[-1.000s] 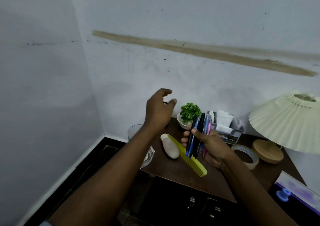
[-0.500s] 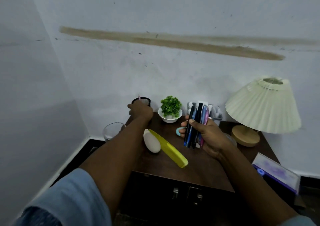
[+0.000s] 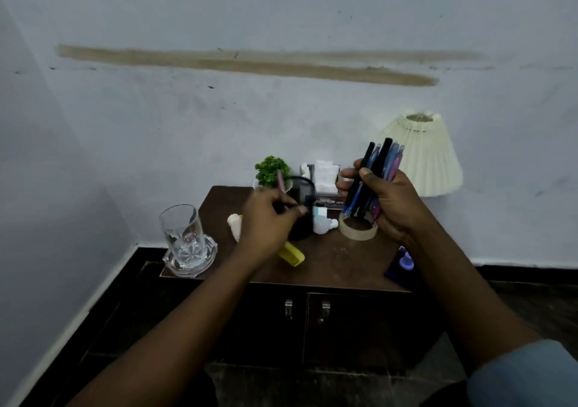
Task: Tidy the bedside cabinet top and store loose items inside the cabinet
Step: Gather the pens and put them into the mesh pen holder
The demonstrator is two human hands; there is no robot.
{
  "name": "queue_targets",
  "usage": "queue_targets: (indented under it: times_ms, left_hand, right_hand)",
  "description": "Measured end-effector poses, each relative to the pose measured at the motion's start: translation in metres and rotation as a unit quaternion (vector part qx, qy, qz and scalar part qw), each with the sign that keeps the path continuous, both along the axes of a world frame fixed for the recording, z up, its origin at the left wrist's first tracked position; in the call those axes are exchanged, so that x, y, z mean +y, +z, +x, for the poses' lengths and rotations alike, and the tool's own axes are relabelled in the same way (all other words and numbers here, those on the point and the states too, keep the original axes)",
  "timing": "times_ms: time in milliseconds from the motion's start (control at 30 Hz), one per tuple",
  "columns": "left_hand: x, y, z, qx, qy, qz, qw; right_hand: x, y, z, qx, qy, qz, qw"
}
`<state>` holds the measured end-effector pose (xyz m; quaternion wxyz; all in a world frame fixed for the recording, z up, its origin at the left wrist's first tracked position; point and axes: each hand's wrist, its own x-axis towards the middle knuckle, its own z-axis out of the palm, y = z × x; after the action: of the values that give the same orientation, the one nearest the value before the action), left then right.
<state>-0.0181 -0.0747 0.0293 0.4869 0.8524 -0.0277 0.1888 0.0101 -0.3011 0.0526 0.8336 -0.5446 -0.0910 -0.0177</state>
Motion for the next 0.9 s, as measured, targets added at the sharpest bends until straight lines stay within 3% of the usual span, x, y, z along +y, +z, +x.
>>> queue_targets:
  times_ms: [200, 667, 900]
  left_hand:
    - [-0.043, -0.026, -0.029, 0.014, -0.137, -0.081, 0.987]
    - [-0.051, -0.055, -0.019, 0.071, -0.172, -0.028, 0.982]
    - [-0.052, -0.048, -0.001, 0.076, -0.157, -0.110, 0.979]
  right_hand:
    - [-0.021, -0.002, -0.018, 0.007, -0.060, 0.068, 0.996]
    - [0.028, -0.028, 0.000, 0.075, -0.060, 0.089, 0.991]
    - [0.033, -0.033, 0.007, 0.080, -0.073, 0.049, 0.993]
